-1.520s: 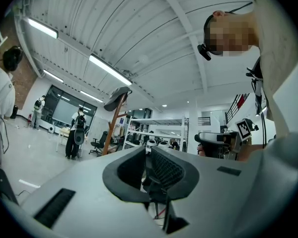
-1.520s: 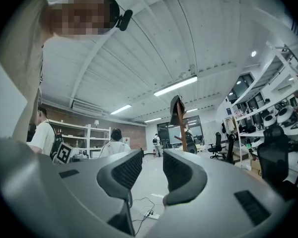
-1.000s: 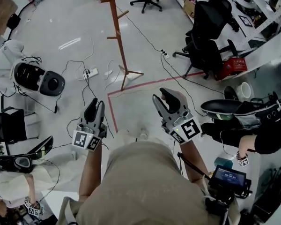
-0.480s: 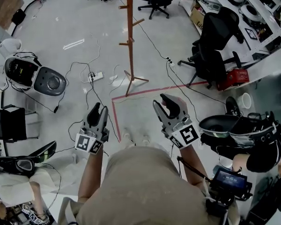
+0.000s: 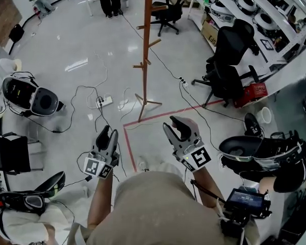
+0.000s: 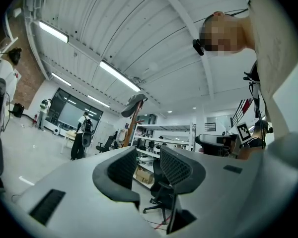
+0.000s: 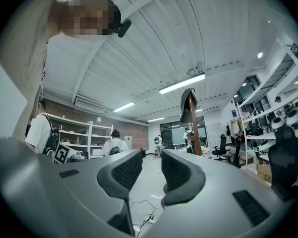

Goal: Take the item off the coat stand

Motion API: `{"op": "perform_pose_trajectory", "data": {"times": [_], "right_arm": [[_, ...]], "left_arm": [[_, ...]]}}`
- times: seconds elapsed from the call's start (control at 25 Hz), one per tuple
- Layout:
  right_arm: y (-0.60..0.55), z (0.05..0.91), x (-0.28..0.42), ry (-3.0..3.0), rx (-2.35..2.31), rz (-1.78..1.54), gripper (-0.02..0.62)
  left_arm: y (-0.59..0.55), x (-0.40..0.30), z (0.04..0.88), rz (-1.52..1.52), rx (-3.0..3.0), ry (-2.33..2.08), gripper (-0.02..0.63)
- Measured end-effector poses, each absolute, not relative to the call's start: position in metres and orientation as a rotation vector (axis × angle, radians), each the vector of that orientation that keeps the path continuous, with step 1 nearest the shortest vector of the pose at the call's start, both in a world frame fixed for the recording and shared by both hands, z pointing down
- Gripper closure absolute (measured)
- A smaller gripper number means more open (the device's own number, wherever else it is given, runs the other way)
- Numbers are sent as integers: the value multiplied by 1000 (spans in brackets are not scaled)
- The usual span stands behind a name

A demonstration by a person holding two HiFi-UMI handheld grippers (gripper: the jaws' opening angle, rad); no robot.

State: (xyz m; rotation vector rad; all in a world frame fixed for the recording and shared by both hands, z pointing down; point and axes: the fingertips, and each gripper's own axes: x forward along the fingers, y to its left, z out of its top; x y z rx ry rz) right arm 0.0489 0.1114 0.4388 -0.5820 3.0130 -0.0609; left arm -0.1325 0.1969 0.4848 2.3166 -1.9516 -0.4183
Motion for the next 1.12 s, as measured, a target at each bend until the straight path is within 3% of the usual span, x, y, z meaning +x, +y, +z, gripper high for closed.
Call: {"op": "perform_pose_trajectory", "data": {"times": [0.64, 1.12], "right_arm": [[111, 430, 10, 2960, -620, -30, 482], [90, 429, 37, 2950, -559, -129, 482]], "left_arm": [[179, -179, 480, -456, 2404, -1851, 459], [147, -161, 482, -437, 2409, -1832, 459]]}}
